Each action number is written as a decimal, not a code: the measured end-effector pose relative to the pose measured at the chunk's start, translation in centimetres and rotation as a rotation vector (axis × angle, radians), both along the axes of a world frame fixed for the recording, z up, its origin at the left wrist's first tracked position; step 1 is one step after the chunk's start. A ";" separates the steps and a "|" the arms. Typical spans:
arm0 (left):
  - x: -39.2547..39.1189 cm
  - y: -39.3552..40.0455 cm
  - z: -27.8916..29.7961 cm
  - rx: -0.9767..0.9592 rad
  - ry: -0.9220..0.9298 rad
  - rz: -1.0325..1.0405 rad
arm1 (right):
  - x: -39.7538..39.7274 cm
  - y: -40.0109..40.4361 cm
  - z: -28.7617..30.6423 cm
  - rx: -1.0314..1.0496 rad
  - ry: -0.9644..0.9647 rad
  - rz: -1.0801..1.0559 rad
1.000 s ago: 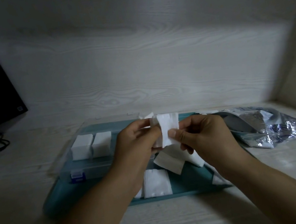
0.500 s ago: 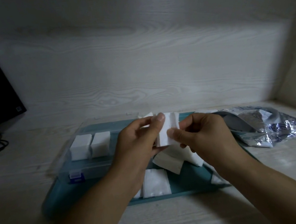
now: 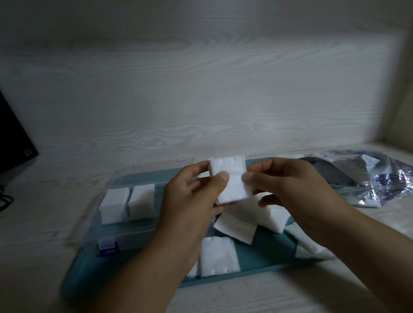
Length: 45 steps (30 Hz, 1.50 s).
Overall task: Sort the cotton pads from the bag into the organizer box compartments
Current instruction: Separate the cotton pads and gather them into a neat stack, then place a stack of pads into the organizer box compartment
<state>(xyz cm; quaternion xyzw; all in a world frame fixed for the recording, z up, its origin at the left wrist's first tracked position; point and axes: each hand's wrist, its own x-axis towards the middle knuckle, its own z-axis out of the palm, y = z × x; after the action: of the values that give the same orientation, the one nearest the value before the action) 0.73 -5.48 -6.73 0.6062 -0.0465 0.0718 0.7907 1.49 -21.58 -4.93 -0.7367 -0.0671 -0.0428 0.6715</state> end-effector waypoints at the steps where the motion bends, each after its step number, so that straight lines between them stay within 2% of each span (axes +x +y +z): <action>1: 0.0 0.0 0.0 0.000 -0.001 0.009 | 0.0 0.1 0.0 0.000 -0.002 0.012; 5: 0.0 0.1 -0.1 0.025 -0.005 0.035 | -0.2 0.4 -0.3 -0.028 -0.039 0.054; 11: -0.1 0.1 0.0 0.118 -0.023 0.072 | -0.3 0.6 -0.2 0.041 -0.016 0.057; 17: -0.3 0.5 0.8 0.300 -0.079 0.075 | -0.4 0.8 0.5 0.077 -0.014 0.114; 22: 0.5 2.8 2.1 0.579 -0.129 0.150 | 0.8 2.9 2.5 0.054 0.032 0.134; 24: 0.9 4.4 2.8 0.654 -0.156 0.230 | 1.9 4.6 3.5 -0.002 0.071 0.135; 28: 2.0 8.9 3.2 0.749 -0.244 0.569 | 4.8 8.7 4.9 -0.132 0.186 0.122; 30: 2.4 10.7 2.5 0.779 -0.241 0.619 | 6.3 10.4 5.0 -0.203 0.247 0.091; 36: 2.8 11.8 0.4 1.045 -0.286 0.531 | 7.7 13.0 3.8 -0.440 0.354 0.058; 41: 2.7 11.4 0.0 1.270 -0.306 0.404 | 8.0 13.2 3.2 -0.534 0.331 0.033; 45: 2.7 11.5 -0.2 1.337 -0.257 0.342 | 8.4 14.0 2.8 -0.685 0.323 0.028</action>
<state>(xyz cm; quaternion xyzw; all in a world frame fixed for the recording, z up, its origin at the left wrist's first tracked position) 3.43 5.98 -6.97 0.9480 -0.0777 0.2225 0.2141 9.92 -7.60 -2.15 -0.9148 0.0191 0.1077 0.3889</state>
